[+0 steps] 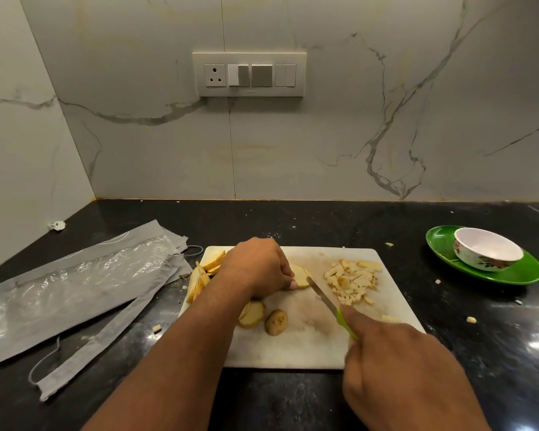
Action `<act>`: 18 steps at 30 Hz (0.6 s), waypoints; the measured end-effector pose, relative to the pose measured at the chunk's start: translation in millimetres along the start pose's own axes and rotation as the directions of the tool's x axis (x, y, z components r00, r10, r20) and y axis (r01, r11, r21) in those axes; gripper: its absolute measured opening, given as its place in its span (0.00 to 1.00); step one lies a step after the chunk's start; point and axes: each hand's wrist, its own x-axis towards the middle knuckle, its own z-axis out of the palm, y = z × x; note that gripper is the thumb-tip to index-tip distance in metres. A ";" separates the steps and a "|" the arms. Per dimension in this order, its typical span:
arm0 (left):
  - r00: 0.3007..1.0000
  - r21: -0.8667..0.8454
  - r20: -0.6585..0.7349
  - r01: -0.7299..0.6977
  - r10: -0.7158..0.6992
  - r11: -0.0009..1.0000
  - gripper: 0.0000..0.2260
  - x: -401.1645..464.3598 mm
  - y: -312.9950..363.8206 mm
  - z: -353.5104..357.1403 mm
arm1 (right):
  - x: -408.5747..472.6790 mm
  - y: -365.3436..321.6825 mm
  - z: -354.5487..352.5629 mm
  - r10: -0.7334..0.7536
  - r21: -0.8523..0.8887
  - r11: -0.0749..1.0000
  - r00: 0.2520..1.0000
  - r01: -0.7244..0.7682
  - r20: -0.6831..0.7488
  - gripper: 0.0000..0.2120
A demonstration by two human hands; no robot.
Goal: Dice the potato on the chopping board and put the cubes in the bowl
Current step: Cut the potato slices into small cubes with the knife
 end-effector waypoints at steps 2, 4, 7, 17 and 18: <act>1.000 -0.006 -0.012 -0.001 0.001 1.000 0.12 -1.1 -0.3 -1.1 | 14.4 -6.3 6.1 -0.054 -0.026 0.998 0.994 0.051 -0.099 0.27; 1.000 -0.017 -0.015 0.009 -0.009 1.000 0.11 -1.7 -0.3 -1.5 | 34.9 -13.6 14.7 -0.067 -0.018 0.998 0.986 0.065 -0.150 0.27; 0.999 -0.049 -0.018 0.032 -0.033 0.998 0.09 0.2 -1.5 -0.1 | 52.5 -24.8 21.3 -0.078 -0.001 0.997 0.989 0.078 -0.124 0.26; 0.999 -0.093 -0.030 0.031 -0.034 0.995 0.10 4.8 -4.1 1.2 | -5.2 -10.1 -1.3 0.012 0.032 0.999 0.993 -0.016 0.120 0.30; 0.999 -0.094 -0.031 0.031 -0.034 0.995 0.11 4.6 -4.5 1.5 | -8.9 -10.0 -5.3 0.006 0.022 1.000 0.995 -0.009 0.102 0.29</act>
